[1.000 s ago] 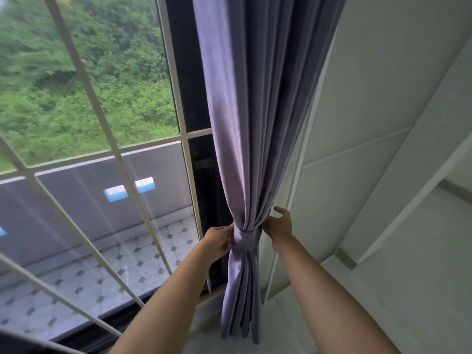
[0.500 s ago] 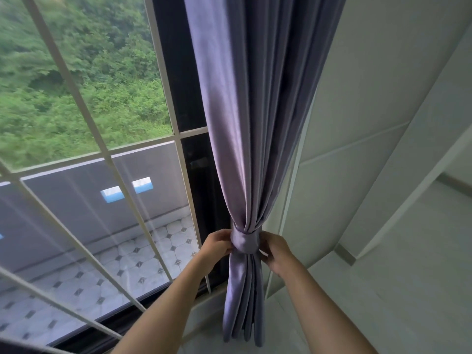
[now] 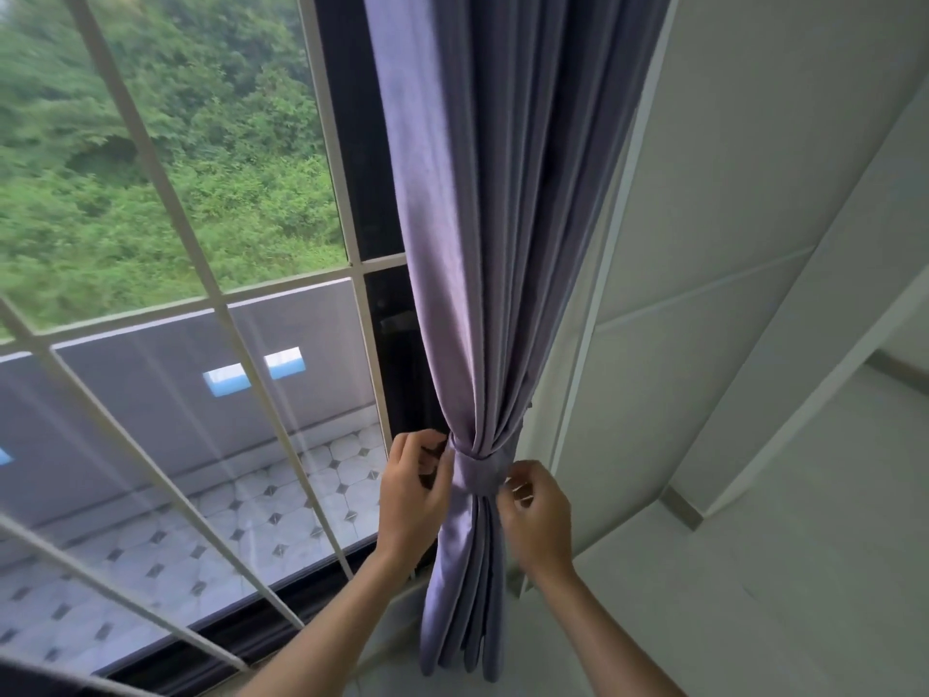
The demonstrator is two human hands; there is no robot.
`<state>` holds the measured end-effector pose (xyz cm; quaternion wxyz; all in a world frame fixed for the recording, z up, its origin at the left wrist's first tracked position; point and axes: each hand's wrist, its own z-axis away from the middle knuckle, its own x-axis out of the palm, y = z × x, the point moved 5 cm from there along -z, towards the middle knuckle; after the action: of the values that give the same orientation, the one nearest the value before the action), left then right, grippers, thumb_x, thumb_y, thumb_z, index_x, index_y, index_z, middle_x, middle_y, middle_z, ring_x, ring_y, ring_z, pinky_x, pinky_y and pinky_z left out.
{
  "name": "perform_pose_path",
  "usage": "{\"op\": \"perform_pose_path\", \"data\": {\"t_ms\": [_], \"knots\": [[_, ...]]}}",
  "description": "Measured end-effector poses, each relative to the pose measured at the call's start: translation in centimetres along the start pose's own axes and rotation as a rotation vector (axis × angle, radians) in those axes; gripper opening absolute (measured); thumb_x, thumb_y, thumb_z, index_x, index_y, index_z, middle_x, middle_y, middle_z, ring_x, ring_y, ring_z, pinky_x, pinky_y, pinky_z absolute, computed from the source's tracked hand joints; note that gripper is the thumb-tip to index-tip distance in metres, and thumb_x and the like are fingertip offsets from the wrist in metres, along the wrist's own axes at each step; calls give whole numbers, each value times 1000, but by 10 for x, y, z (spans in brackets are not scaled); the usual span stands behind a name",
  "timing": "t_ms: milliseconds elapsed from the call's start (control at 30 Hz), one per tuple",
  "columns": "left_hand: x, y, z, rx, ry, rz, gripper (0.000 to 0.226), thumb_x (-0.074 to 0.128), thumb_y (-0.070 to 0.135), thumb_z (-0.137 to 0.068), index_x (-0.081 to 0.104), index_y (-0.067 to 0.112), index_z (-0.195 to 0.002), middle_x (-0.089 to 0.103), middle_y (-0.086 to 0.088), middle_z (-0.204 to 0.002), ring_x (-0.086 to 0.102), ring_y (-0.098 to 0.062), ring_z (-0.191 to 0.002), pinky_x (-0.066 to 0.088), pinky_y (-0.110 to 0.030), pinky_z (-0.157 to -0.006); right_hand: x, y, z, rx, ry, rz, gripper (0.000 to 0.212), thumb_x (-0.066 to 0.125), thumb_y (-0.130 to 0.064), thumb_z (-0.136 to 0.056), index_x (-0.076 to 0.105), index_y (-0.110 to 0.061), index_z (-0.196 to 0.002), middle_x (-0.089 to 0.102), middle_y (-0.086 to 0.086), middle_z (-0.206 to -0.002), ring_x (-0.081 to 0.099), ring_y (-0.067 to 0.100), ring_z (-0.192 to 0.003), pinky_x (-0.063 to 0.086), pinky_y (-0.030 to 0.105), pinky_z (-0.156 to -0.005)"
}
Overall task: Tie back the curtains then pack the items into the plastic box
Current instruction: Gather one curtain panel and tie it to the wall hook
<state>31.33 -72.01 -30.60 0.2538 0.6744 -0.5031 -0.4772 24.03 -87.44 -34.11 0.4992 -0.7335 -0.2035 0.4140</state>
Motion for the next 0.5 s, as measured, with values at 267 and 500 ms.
{"op": "perform_pose_path", "data": {"t_ms": [267, 500], "knots": [[4, 33, -12, 90, 94, 75, 2, 63, 12, -88, 62, 14, -88, 55, 11, -90, 58, -7, -79, 50, -18, -66, -4, -52, -11, -275, 171, -81, 23, 49, -49, -90, 55, -29, -99, 56, -16, -89, 59, 4, -79, 44, 8, -64], [10, 34, -16, 254, -34, -13, 18, 52, 23, -93, 60, 9, -86, 57, 4, -87, 57, -11, -78, 50, -24, -69, -6, -49, -24, -334, 220, 25, 21, 47, -33, -97, 54, -18, -84, 50, -15, -72, 52, -2, -66, 35, 5, -59]]}}
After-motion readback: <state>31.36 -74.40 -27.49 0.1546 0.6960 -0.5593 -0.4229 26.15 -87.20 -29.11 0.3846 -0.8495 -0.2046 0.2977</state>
